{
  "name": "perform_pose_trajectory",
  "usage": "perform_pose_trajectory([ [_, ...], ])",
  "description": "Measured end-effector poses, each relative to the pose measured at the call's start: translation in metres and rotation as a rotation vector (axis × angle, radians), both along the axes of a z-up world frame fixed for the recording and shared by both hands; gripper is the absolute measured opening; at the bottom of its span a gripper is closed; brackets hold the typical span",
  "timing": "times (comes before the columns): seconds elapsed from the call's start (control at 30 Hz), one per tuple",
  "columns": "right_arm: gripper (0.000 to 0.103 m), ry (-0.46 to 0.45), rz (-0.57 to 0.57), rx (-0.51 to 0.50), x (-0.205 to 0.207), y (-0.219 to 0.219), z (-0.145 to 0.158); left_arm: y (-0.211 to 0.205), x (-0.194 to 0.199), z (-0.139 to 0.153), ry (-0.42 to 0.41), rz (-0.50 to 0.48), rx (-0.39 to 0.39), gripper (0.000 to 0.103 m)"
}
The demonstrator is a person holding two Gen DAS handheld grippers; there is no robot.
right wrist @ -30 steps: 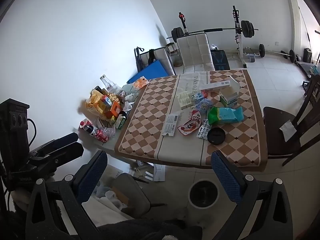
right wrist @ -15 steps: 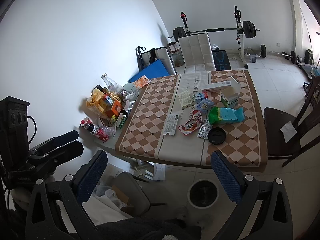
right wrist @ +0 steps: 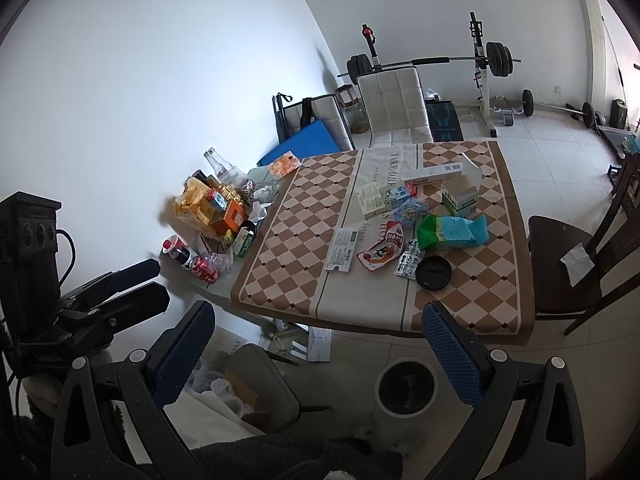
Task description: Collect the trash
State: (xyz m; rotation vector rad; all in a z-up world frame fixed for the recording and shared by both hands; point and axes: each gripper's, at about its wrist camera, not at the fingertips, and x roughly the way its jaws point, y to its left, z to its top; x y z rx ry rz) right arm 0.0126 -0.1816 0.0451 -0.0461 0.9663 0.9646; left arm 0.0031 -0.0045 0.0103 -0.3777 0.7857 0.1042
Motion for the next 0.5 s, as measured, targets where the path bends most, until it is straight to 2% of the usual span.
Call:
perform_pose_trajectory([
  [0.5, 0.103, 0.006, 0.001, 0.004, 0.001, 0.0027, 0.0006, -0.0001, -0.0001, 0.0001, -0.001, 0.002, -0.001, 0.103],
])
